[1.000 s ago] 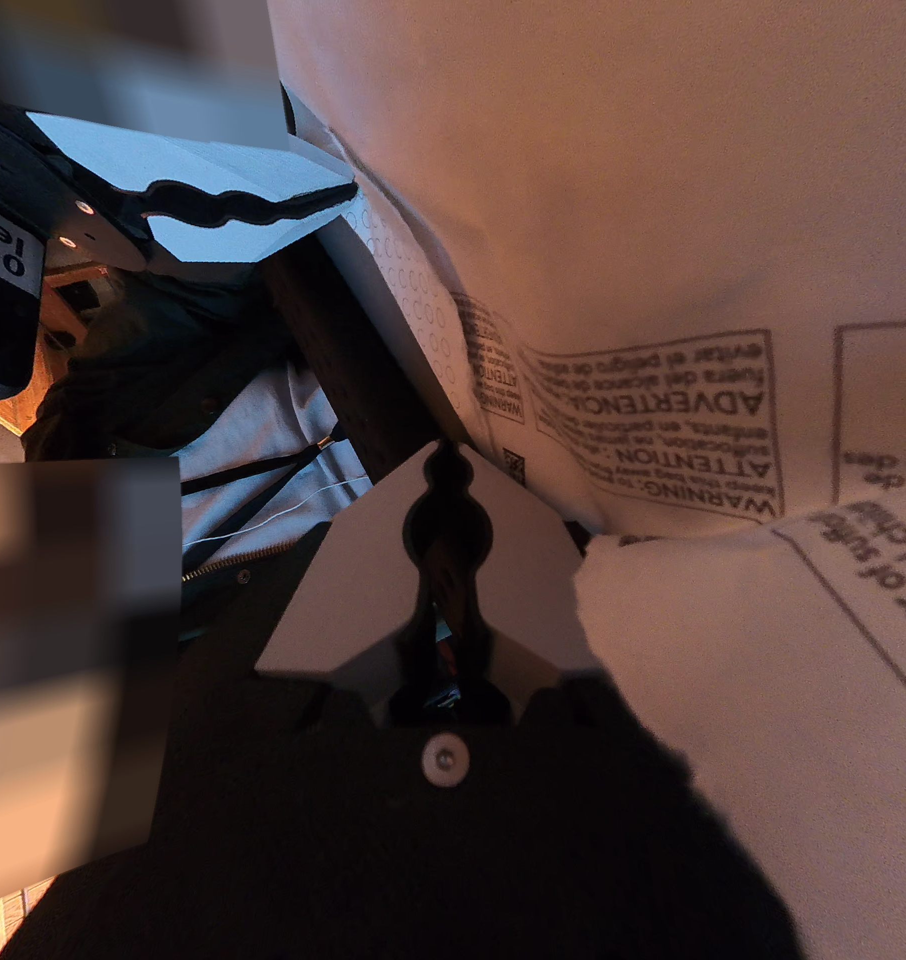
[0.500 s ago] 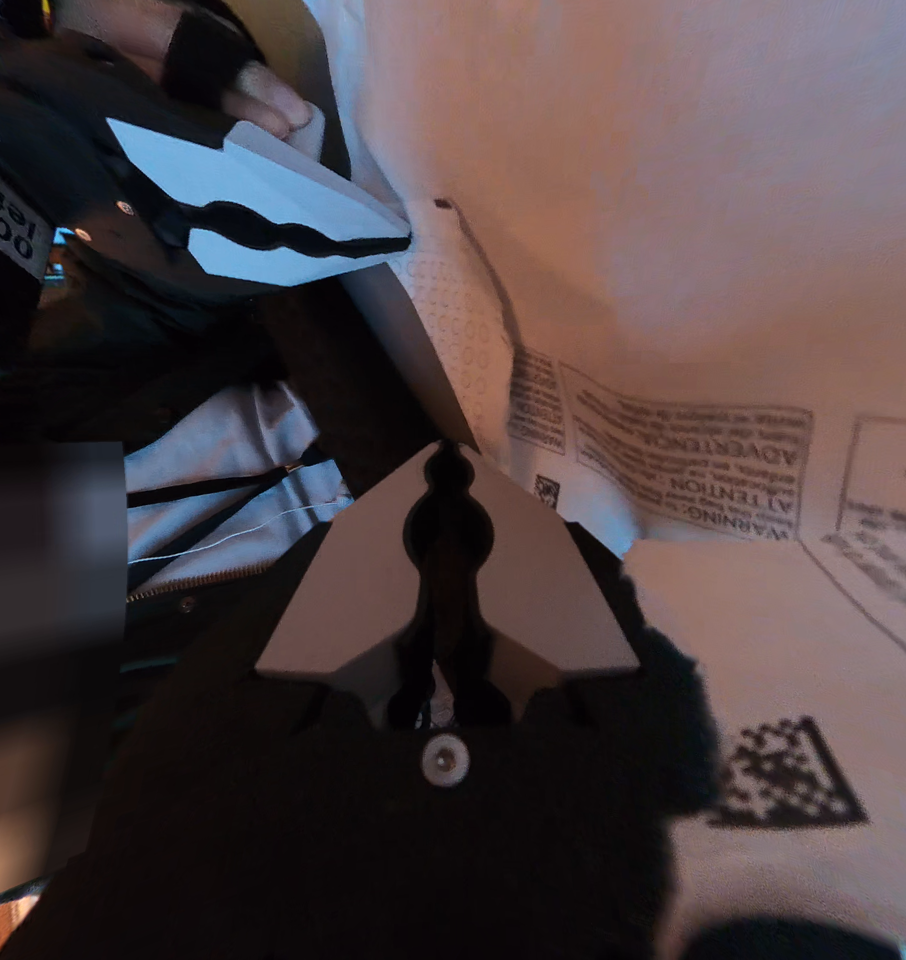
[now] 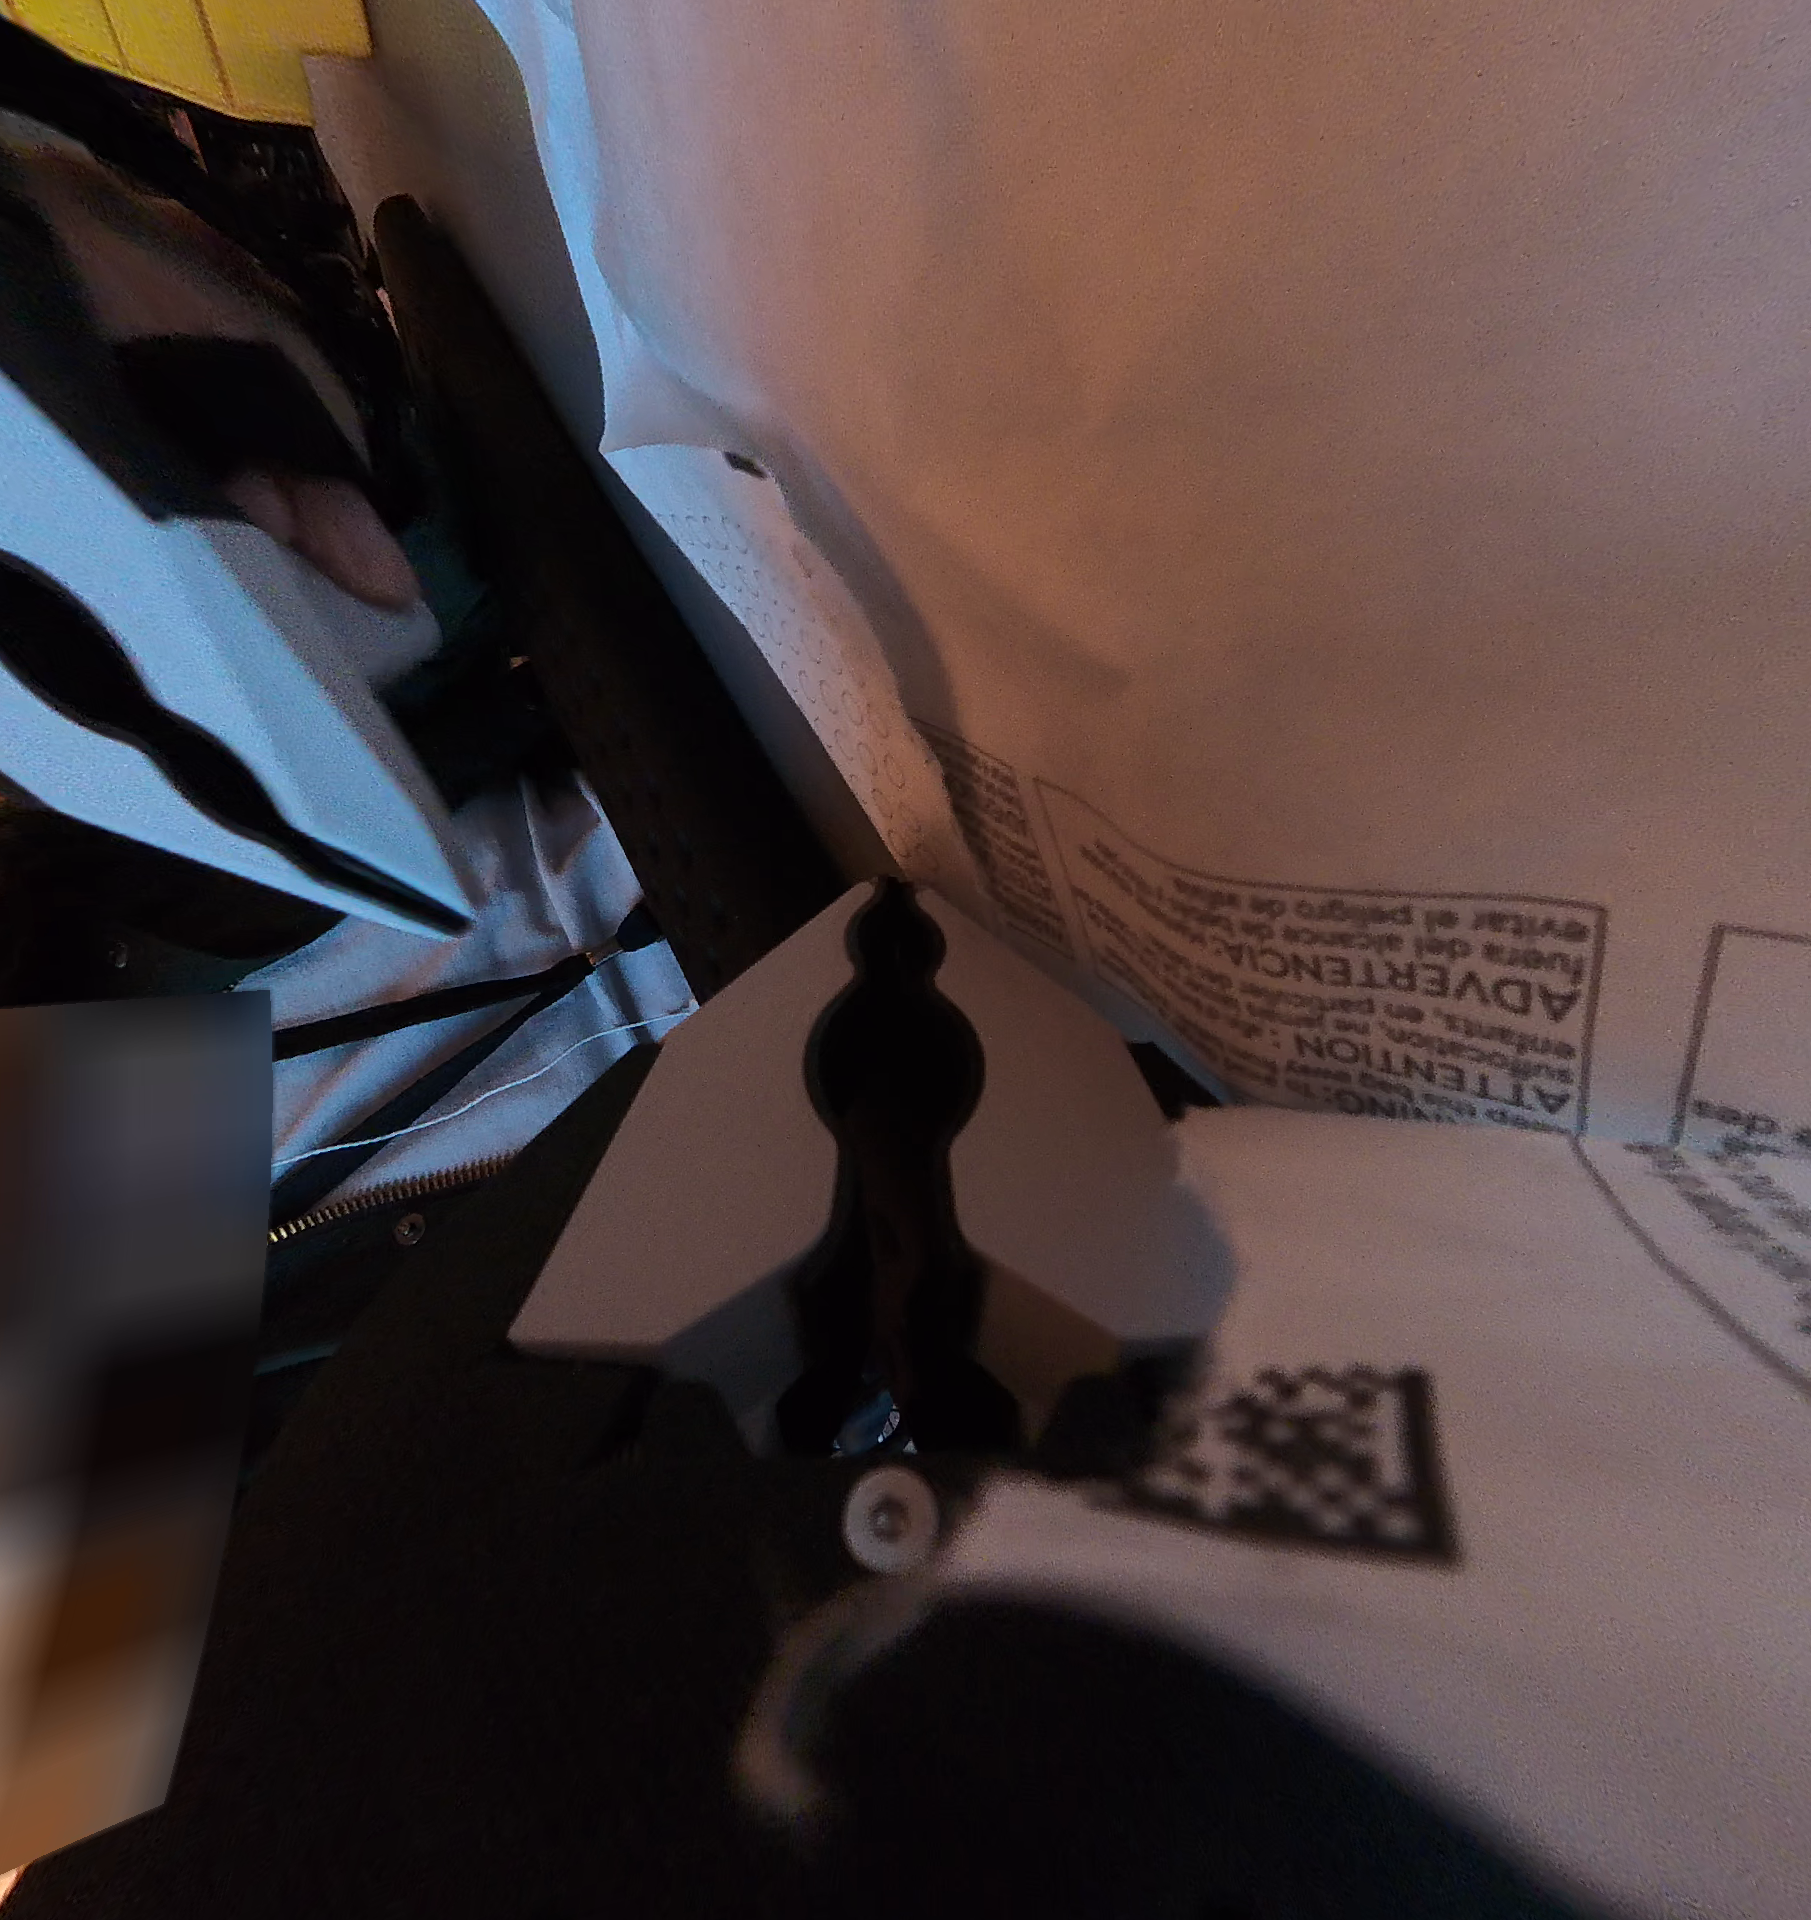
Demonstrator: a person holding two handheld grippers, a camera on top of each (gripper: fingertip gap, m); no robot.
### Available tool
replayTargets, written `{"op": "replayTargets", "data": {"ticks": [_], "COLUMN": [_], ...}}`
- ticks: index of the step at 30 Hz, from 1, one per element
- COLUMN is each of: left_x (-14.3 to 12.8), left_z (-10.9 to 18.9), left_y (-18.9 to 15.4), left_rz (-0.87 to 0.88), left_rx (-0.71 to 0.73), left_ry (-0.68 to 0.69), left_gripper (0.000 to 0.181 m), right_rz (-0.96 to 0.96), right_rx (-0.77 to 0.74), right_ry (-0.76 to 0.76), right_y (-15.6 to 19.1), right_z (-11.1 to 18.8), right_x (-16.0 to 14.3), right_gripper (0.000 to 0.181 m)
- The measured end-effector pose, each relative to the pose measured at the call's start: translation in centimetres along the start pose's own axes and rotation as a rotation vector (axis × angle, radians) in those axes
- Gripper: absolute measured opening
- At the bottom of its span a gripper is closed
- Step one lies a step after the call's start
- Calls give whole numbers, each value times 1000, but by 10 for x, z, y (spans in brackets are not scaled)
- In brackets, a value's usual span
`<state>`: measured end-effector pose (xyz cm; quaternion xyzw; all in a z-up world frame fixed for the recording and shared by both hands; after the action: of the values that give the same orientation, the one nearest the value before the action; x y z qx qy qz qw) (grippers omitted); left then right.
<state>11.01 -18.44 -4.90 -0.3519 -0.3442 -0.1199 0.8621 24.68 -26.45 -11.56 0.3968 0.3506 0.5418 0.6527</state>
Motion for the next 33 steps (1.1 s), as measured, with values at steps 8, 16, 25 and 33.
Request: {"op": "replayTargets", "data": {"ticks": [8,16,25,33], "left_x": [-10,-21,-24,-32], "left_z": [-35,-29,-19,3], "left_y": [46,59,65,72], "left_rz": [342,418,420,433], "left_rx": [25,-45,-39,29], "left_ry": [383,411,413,366], "left_gripper": [0,0,0,0], "right_rz": [22,42,56,55], "right_rx": [-21,-24,-22,-6], "right_ry": [17,38,34,36], "right_y": [2,2,2,0], "right_z": [0,0,0,0], "right_x": [1,2,2,2], "right_gripper": [109,0,63,3]}}
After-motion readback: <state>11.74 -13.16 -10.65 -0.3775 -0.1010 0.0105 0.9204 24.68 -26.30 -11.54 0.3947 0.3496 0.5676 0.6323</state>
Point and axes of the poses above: each gripper's, where its closed fingertips meet, z back along the fingers, x out of its top, y = z × x across the jaws, the point moved 9 cm from there along z, back along the fingers, and after that the axes turned 7 degrees about x, right-handed, at the moved point
